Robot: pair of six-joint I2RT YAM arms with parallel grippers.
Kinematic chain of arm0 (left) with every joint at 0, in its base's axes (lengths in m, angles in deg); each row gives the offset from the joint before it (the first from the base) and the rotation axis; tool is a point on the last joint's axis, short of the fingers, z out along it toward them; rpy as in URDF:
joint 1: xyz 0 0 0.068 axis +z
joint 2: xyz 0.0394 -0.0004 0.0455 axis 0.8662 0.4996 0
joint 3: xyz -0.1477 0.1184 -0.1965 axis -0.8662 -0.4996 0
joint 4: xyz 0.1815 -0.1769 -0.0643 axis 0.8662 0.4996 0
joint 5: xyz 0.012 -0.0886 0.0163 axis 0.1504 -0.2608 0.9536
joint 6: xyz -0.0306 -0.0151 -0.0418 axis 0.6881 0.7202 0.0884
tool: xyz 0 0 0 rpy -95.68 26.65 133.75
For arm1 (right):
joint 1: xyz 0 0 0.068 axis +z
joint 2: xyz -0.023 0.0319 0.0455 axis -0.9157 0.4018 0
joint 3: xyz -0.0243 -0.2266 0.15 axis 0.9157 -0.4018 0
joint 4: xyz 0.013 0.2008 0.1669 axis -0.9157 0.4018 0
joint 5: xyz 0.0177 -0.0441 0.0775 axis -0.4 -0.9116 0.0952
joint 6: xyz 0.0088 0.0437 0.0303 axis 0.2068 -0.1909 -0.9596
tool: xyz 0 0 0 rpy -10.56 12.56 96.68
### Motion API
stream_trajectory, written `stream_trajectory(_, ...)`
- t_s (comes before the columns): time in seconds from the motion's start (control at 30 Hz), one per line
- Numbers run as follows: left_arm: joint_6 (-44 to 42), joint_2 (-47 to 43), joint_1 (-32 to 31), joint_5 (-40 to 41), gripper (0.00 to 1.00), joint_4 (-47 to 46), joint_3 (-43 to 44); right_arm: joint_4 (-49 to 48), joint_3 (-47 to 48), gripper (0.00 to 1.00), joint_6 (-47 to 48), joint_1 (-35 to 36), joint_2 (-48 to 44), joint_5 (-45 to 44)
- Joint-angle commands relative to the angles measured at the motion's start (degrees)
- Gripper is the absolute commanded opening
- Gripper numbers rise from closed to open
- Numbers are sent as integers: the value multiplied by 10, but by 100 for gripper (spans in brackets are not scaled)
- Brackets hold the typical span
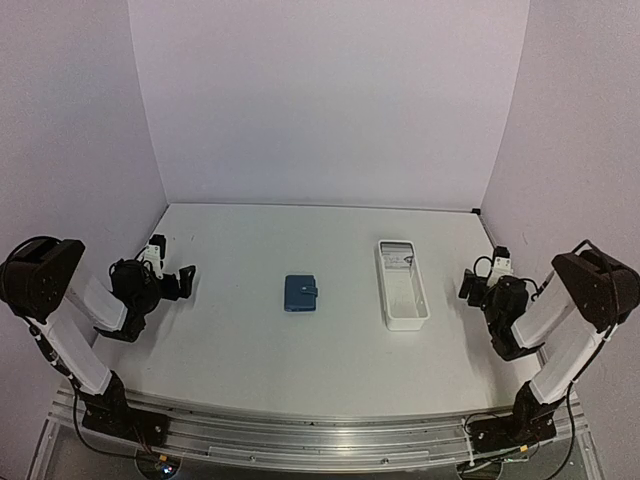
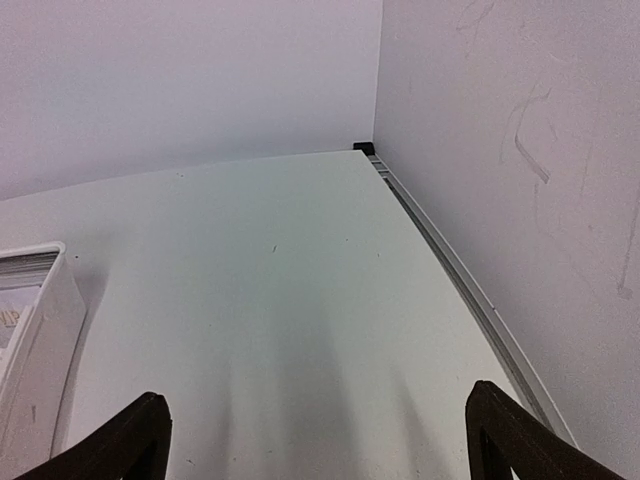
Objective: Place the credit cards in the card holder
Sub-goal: Open the card holder at the center of the board.
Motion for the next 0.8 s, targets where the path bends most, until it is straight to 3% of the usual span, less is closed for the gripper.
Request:
stream_trajectory(0.0, 6, 7, 3, -6, 99, -10, 16, -14, 15, 98, -20, -5, -17, -21)
stream_trajectory(0.17, 7, 7, 2, -6, 100, -11, 15, -8, 3, 98, -10, -4, -59, -16)
stream_trajectory(0.27, 5, 2, 2, -11, 100, -8, 18, 119, 40, 98, -26, -4, -142, -48)
stream_trajectory(0.33, -1, -38, 3, -30, 100, 97, 62, 199, 75, 98, -42, -4, -201, -40)
stream_trajectory(0.4, -26, -62, 2, -111, 100, 270, 152, 334, 141, 98, -70, -4, -249, -20)
stream_trajectory(0.43, -33, -68, 2, -154, 100, 309, 176, 374, 167, 98, -81, -4, -257, -12)
stream_trajectory(0.47, -4, -83, 2, -203, 100, 370, 225, 473, 239, 98, -108, -3, -268, 15)
stream_trajectory(0.57, 74, -101, -6, -222, 100, 380, 246, 547, 319, 96, -152, 6, -261, 48)
stream_trajectory(0.63, 108, -91, -28, -219, 100, 436, 286, 586, 381, 93, -182, 33, -235, 80)
stream_trajectory(0.77, 152, -38, -88, -236, 100, 593, 386, 654, 523, 90, -182, 159, -133, 86)
